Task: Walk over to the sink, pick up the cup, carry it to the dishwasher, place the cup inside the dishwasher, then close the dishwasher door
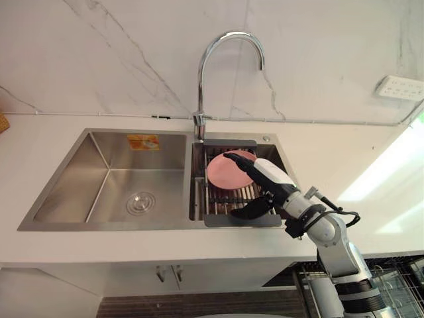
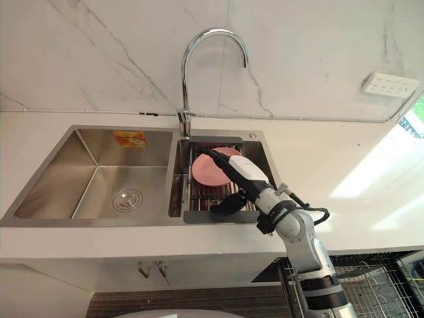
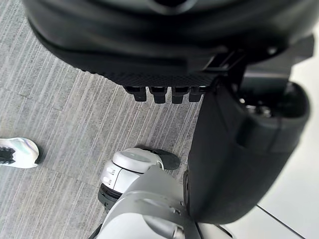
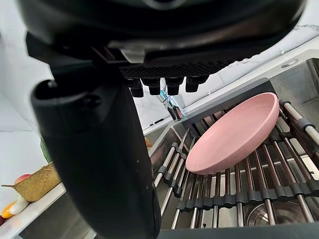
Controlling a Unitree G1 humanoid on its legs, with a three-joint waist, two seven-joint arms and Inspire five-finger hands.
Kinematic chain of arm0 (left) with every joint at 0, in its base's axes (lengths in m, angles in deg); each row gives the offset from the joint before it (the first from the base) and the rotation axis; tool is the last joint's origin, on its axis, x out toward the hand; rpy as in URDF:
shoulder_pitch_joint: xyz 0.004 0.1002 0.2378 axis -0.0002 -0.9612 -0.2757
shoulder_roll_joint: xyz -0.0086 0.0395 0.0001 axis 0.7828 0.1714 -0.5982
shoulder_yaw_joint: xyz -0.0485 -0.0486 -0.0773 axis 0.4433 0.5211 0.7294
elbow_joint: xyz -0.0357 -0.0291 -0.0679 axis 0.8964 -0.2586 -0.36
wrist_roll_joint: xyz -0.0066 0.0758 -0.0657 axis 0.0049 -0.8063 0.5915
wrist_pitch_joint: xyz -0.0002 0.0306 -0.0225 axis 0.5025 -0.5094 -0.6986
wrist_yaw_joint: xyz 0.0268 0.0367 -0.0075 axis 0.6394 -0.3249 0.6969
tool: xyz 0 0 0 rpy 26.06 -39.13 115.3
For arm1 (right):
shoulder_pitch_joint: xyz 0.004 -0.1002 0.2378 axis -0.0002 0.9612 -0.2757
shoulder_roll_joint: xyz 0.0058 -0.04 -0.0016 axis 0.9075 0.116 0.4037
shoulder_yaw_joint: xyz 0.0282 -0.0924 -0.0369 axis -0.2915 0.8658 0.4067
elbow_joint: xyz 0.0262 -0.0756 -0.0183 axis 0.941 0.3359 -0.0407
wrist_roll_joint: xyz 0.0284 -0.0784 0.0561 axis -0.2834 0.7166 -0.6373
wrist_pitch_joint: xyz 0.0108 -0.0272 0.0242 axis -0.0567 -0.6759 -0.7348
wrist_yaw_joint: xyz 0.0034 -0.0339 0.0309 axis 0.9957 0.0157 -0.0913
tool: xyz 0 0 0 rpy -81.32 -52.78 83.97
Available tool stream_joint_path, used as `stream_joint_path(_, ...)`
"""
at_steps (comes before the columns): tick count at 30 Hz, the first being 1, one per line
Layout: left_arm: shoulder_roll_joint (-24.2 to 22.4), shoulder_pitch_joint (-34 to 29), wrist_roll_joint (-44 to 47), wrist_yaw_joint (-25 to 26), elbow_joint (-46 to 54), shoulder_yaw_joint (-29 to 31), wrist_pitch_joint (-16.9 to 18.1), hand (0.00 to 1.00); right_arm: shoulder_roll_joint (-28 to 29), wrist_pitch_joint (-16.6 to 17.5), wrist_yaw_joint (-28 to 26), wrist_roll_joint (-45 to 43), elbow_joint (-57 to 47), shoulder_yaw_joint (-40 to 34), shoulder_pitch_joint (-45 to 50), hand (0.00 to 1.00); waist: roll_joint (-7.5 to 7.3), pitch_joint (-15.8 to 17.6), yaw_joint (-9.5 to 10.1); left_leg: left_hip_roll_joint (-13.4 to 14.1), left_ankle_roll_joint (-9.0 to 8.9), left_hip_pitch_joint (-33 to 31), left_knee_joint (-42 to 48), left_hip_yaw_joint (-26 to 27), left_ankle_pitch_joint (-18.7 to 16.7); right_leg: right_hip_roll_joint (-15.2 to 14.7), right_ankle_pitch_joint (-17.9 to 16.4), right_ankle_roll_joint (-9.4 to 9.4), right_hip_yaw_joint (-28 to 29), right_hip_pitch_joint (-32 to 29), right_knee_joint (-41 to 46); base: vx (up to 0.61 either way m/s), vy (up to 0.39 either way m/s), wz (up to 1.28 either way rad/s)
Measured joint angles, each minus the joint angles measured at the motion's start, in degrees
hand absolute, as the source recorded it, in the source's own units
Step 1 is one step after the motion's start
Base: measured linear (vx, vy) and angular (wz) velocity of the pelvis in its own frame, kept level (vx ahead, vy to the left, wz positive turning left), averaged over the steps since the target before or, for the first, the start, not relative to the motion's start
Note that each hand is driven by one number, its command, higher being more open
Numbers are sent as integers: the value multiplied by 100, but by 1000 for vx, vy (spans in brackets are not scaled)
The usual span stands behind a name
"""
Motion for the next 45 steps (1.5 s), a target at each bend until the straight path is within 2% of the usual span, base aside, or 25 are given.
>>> stream_joint_path(9,-31,-1,16,66,-29,-63,-123,100,-19,-23,815,1389,503,148,-198,100,55,-54,-25,-2,-27,-2,-24,-26,17,2,4,7,-79,32,-65,-1,-2,0)
stream_joint_path(21,-100,2,16,190,5,-275,-119,100,-16,-207,2059,2441,1371,158,-487,100,187,-62,-19,-37,-32,-91,-34,-232,40,-8,31,38,-323,127,-252,-18,-16,9)
stream_joint_path(31,-158,26,22,291,51,-453,-108,100,-17,-376,2732,2867,2340,234,-901,100,311,-70,-5,-67,-45,-162,-31,-332,49,-24,94,86,-439,142,-359,-8,-7,5)
stream_joint_path(45,-213,24,179,436,100,-479,11,100,-6,-438,3452,3360,3104,439,-1369,100,312,-65,54,-141,-43,-298,-58,-604,117,-89,109,110,-677,141,-397,-39,-10,9)
